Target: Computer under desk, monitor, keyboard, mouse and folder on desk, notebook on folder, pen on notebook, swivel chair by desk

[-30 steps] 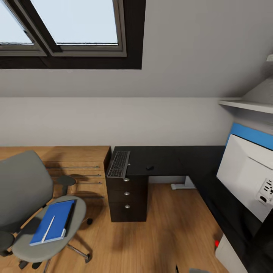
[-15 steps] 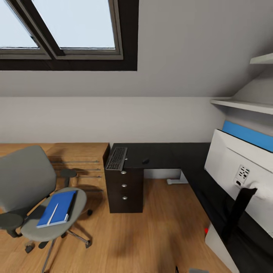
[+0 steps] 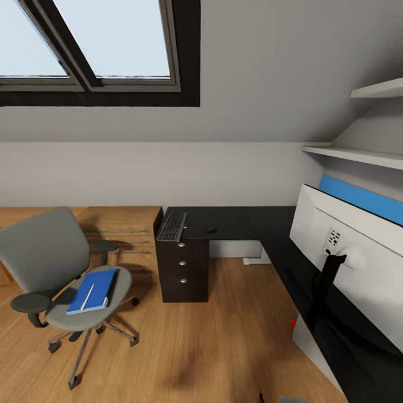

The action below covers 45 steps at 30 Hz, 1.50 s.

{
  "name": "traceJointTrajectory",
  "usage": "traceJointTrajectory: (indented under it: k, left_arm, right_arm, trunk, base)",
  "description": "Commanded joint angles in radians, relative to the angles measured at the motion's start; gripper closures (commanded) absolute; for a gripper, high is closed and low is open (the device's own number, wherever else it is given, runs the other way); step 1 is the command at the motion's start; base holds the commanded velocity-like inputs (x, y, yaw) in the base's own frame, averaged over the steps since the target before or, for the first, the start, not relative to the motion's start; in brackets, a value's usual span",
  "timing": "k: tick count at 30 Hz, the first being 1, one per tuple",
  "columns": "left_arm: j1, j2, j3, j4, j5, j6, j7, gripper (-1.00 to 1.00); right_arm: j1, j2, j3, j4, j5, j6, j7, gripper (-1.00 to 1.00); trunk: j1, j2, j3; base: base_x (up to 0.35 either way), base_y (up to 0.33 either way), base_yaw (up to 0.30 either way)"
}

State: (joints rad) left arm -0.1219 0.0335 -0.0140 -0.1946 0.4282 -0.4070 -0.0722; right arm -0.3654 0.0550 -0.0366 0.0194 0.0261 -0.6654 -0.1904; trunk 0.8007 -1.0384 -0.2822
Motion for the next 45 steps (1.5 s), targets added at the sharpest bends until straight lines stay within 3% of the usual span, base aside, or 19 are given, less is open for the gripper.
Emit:
traceJointTrajectory:
  k: [1, 25, 45]
  left_arm:
    - [-0.001, 0.000, -0.001, 0.001, 0.010, -0.003, -0.008, -1.00]
    - [-0.001, -0.005, -0.003, 0.001, 0.011, -0.001, -0.008, -1.00]
    - [-0.001, -0.011, -0.003, 0.001, 0.011, -0.001, -0.008, -1.00]
  right_arm:
    - [-0.001, 0.000, -0.003, 0.002, 0.003, -0.004, -0.003, -1.00]
    - [-0.001, 0.000, -0.003, 0.002, 0.003, -0.003, -0.001, -1.00]
    - [-0.001, 0.002, -0.002, 0.002, 0.003, -0.003, -0.001, -1.00]
  trunk:
    - [-0.001, -0.001, -0.001]
    - [-0.001, -0.001, 0.005]
    - [-0.001, -0.001, 0.014]
  base:
    - [-0.322, -0.003, 0.000]
    - [-0.323, -0.016, 0.000]
    - [-0.188, -0.261, 0.000]
